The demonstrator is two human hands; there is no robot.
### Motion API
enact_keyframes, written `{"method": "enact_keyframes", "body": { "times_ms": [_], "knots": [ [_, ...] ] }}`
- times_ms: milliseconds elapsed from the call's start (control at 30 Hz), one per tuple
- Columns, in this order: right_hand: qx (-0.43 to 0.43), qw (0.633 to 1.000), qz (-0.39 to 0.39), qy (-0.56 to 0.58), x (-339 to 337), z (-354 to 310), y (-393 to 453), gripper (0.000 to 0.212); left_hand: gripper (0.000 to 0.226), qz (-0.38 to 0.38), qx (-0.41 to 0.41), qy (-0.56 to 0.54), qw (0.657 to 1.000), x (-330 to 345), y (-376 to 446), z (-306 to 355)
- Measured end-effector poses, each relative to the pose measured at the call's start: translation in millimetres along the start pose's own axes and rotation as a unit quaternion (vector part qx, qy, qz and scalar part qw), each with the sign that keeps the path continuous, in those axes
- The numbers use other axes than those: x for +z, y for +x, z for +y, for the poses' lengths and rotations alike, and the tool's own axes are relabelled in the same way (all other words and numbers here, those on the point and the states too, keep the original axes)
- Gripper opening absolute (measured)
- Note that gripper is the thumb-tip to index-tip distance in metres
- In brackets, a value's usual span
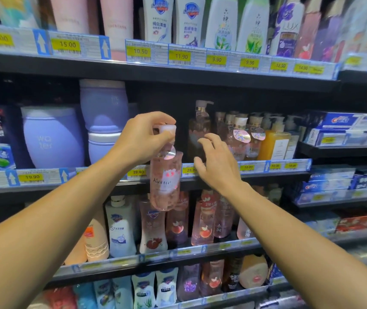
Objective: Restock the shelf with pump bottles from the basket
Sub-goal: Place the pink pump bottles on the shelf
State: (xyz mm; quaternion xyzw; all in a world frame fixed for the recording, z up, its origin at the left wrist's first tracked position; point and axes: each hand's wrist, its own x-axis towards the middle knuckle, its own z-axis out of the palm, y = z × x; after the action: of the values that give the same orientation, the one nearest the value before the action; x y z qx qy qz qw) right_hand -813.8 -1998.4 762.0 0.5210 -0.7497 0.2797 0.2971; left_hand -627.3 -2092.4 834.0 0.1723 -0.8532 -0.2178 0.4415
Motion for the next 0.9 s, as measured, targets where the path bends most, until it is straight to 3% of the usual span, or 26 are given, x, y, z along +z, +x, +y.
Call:
{"method": "enact_keyframes", "body": {
  "times_ms": [233, 400, 667, 900],
  "knots": [
    [-0.007, 0.999, 0.036, -0.021, 0.9, 46.8, -49.5, 0.057, 0.031, 0.124, 0.144, 0.005, 0.982, 9.0, 17.4, 48.0],
    [-0.038, 0.998, 0.054, -0.020, -5.8, 70.4, -55.6, 0.057, 0.035, 0.167, 0.187, 0.033, 0.967, 39.7, 34.9, 68.2],
    [0.142, 0.980, 0.107, 0.088, -19.2, 80.8, -33.9, 0.060, 0.033, 0.203, 0.141, 0.046, 0.968, 80.2, 59.6, 64.7],
    [0.199, 0.969, 0.126, 0.073, -10.3, 78.9, -12.8, 0.063, 0.031, 0.172, 0.084, 0.080, 0.978, 99.8, 60.7, 55.0]
  ]
}}
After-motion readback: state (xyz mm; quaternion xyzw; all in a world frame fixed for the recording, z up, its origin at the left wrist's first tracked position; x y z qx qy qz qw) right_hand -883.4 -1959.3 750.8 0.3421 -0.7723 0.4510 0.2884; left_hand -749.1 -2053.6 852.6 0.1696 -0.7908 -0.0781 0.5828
